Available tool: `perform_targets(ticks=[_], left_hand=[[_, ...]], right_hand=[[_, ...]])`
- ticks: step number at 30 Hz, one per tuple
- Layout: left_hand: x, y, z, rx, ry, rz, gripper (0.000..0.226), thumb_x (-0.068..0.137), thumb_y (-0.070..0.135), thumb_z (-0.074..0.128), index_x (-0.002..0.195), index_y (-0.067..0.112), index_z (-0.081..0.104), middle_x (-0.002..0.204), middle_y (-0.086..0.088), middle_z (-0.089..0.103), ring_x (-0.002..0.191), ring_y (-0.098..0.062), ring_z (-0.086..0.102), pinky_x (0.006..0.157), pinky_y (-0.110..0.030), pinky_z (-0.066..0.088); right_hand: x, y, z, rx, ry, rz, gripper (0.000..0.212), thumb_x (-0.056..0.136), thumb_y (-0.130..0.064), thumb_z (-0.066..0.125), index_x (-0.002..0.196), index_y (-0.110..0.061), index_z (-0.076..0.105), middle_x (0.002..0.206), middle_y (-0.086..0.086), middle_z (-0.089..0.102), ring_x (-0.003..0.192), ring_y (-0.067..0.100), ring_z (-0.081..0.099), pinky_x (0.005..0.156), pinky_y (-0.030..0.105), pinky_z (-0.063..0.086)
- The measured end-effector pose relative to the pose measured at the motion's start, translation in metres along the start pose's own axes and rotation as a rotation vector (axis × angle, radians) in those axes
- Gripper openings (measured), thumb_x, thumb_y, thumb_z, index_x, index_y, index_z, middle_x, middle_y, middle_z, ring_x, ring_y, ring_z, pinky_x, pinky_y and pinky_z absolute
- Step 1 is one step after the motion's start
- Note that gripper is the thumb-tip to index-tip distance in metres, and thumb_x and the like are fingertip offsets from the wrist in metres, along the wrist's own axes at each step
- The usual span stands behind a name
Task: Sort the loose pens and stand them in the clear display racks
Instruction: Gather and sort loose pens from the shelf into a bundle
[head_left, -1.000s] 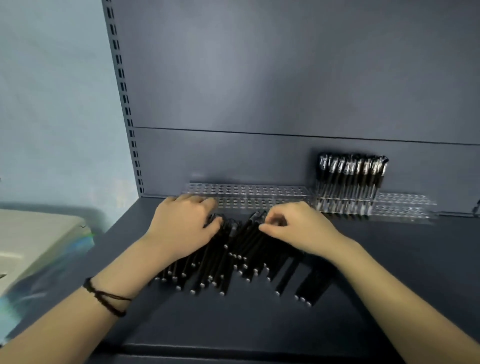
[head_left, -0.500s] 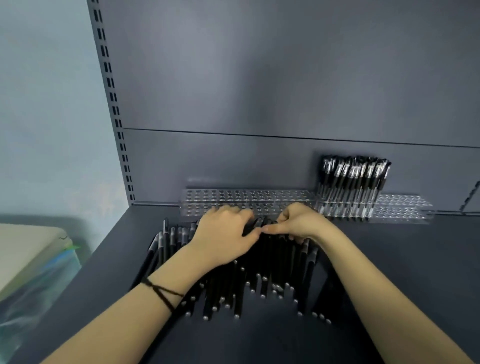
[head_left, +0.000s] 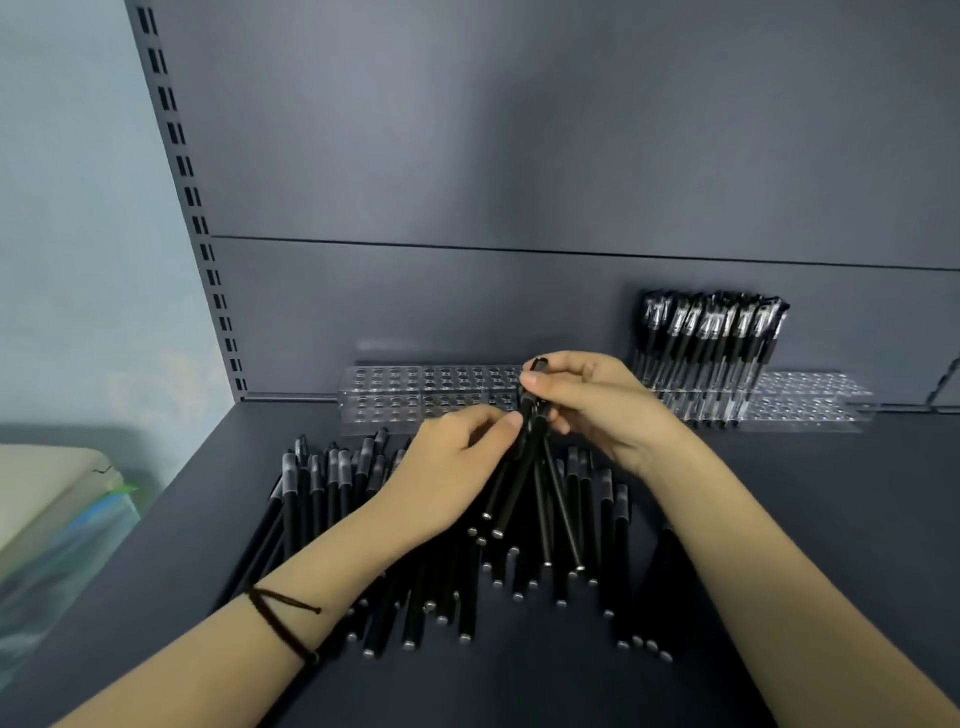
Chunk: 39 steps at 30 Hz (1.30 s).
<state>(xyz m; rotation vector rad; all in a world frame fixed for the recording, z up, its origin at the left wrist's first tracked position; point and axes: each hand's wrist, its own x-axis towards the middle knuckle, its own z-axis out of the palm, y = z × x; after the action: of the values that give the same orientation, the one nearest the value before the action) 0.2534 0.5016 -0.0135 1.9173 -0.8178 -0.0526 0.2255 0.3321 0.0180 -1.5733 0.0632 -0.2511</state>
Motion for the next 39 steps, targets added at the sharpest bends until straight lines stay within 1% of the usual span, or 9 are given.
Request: perform_targets(ticks=[2, 7, 13, 18, 24, 29, 31, 36, 39], left_hand=[[-0.001, 0.004, 0.0, -0.097, -0.032, -0.02, 0.024, 0.099, 0.039, 0.05, 0.091, 0.027, 0.069, 0.075, 0.012, 0.069, 0.071, -0.001, 0.062, 0.071, -0.019, 0.046], [0.001, 0.011, -0.002, -0.465, -0.171, -0.131, 0.028, 0.097, 0.035, 0.053, 0.115, 0.017, 0.063, 0.1, -0.003, 0.073, 0.093, -0.015, 0.07, 0.088, -0.031, 0.055], [0.001, 0.012, -0.001, -0.584, -0.224, -0.156, 0.014, 0.1, 0.022, 0.05, 0.111, 0.015, 0.053, 0.079, -0.001, 0.055, 0.065, -0.012, 0.065, 0.066, -0.024, 0.056], [0.004, 0.006, 0.001, -0.7, -0.235, -0.157, 0.028, 0.101, 0.015, 0.048, 0.127, 0.007, 0.05, 0.066, 0.005, 0.041, 0.049, -0.007, 0.041, 0.052, -0.021, 0.044], [0.004, 0.01, 0.002, -0.793, -0.264, -0.197, 0.04, 0.096, 0.026, 0.051, 0.13, 0.005, 0.049, 0.065, 0.004, 0.042, 0.048, -0.007, 0.035, 0.048, -0.019, 0.038], [0.004, 0.01, 0.001, -0.91, -0.239, -0.233, 0.028, 0.097, 0.034, 0.046, 0.107, 0.009, 0.053, 0.062, 0.003, 0.041, 0.046, -0.007, 0.035, 0.046, -0.02, 0.037], [0.004, 0.008, -0.003, -0.997, -0.226, -0.241, 0.019, 0.093, 0.03, 0.051, 0.098, 0.012, 0.05, 0.062, 0.004, 0.043, 0.047, -0.008, 0.039, 0.047, -0.021, 0.041], [0.004, 0.006, -0.011, -1.128, -0.127, -0.269, 0.011, 0.097, 0.028, 0.049, 0.096, 0.018, 0.05, 0.067, 0.004, 0.052, 0.049, -0.009, 0.047, 0.051, -0.026, 0.05], [0.004, 0.007, -0.01, -1.12, -0.103, -0.277, 0.015, 0.1, 0.032, 0.044, 0.1, 0.02, 0.052, 0.064, 0.004, 0.049, 0.044, -0.008, 0.04, 0.047, -0.025, 0.047]], right_hand=[[-0.001, -0.003, 0.003, 0.024, 0.023, -0.024, 0.008, 0.086, -0.005, 0.068, 0.094, -0.005, 0.065, 0.065, 0.0, 0.059, 0.047, 0.008, 0.046, 0.041, 0.017, 0.037], [0.001, -0.01, 0.009, 0.074, 0.082, -0.111, 0.009, 0.087, -0.007, 0.068, 0.096, -0.007, 0.066, 0.07, 0.001, 0.063, 0.049, 0.007, 0.049, 0.045, 0.017, 0.041], [0.003, -0.01, 0.016, 0.048, 0.101, -0.162, 0.012, 0.085, -0.01, 0.071, 0.095, -0.01, 0.066, 0.068, 0.0, 0.065, 0.054, 0.009, 0.053, 0.051, 0.019, 0.046], [0.002, -0.007, 0.015, 0.019, 0.147, -0.218, 0.044, 0.084, -0.007, 0.073, 0.118, -0.026, 0.055, 0.084, 0.007, 0.067, 0.061, 0.012, 0.058, 0.058, 0.022, 0.05], [-0.001, -0.009, 0.02, -0.053, 0.111, -0.282, 0.039, 0.087, -0.004, 0.069, 0.12, -0.021, 0.06, 0.084, 0.004, 0.064, 0.055, 0.006, 0.054, 0.054, 0.02, 0.047], [-0.004, -0.015, 0.017, -0.108, 0.079, -0.323, 0.026, 0.089, -0.011, 0.067, 0.113, -0.021, 0.064, 0.083, 0.002, 0.063, 0.056, 0.006, 0.052, 0.052, 0.02, 0.045], [-0.006, -0.018, 0.005, -0.2, 0.143, -0.261, 0.009, 0.089, -0.021, 0.068, 0.097, -0.018, 0.067, 0.076, 0.002, 0.063, 0.053, 0.009, 0.052, 0.045, 0.019, 0.041], [-0.016, -0.01, -0.035, -0.846, 0.071, 0.234, 0.038, 0.083, -0.047, 0.069, 0.077, -0.011, 0.061, 0.065, 0.002, 0.065, 0.044, 0.005, 0.055, 0.042, 0.019, 0.04], [-0.016, -0.002, -0.039, -1.021, 0.012, 0.368, 0.045, 0.078, -0.056, 0.071, 0.074, -0.013, 0.055, 0.072, 0.005, 0.068, 0.057, 0.014, 0.063, 0.046, 0.022, 0.043]])
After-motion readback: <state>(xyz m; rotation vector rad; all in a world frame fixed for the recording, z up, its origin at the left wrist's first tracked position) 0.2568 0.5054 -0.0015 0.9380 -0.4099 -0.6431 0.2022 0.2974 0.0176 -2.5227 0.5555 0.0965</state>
